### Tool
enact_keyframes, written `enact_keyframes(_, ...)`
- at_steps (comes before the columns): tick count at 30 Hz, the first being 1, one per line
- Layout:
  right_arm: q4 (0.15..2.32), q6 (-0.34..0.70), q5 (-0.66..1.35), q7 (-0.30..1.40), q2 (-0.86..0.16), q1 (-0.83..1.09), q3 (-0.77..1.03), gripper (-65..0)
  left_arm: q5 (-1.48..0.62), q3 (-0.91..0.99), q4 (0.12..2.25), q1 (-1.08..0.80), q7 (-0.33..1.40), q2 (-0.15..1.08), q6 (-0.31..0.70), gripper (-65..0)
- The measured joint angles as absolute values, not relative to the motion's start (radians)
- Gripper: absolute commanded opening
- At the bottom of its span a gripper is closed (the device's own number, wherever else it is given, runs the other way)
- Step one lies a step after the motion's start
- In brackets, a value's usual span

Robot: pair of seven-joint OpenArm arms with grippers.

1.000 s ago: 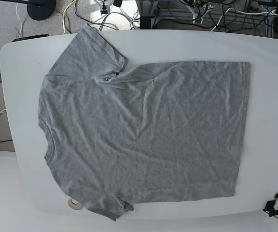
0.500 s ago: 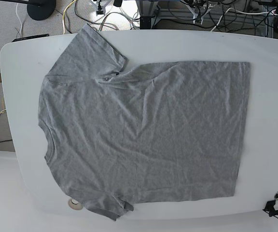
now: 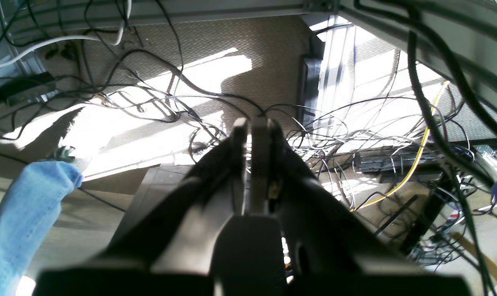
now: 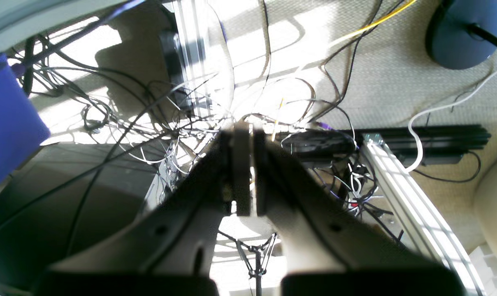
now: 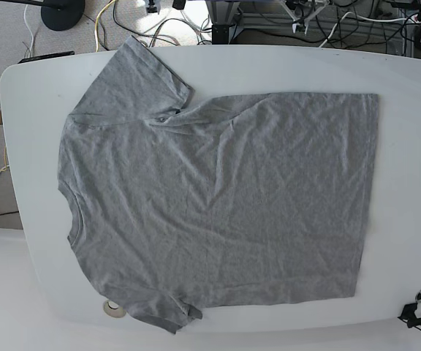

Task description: Fold the T-shirt properly

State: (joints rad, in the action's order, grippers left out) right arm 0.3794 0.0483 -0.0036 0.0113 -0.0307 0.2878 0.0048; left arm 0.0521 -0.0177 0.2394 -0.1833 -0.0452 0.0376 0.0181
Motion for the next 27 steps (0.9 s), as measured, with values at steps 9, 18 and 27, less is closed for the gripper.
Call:
enact_keyframes(9,0.678,0.048,-0.004,0.008,-0.031,0.464,0.005,-64.7,0.052,-0.018,0.530,-0.386,-0.052,0.047,0.022,-64.7)
enact_keyframes(18,0.948,0.046,-0.001,0.015,-0.033,0.677,0.005,-64.7,0.015,-0.015,0.866,-0.664,-0.037,0.097,0.018,-64.7)
enact_keyframes(27,1.319,0.048,0.001,0.019,-0.034,0.899,0.004,-64.4,-0.078,0.062,1.274,-0.904,0.022,0.142,0.020,-64.5)
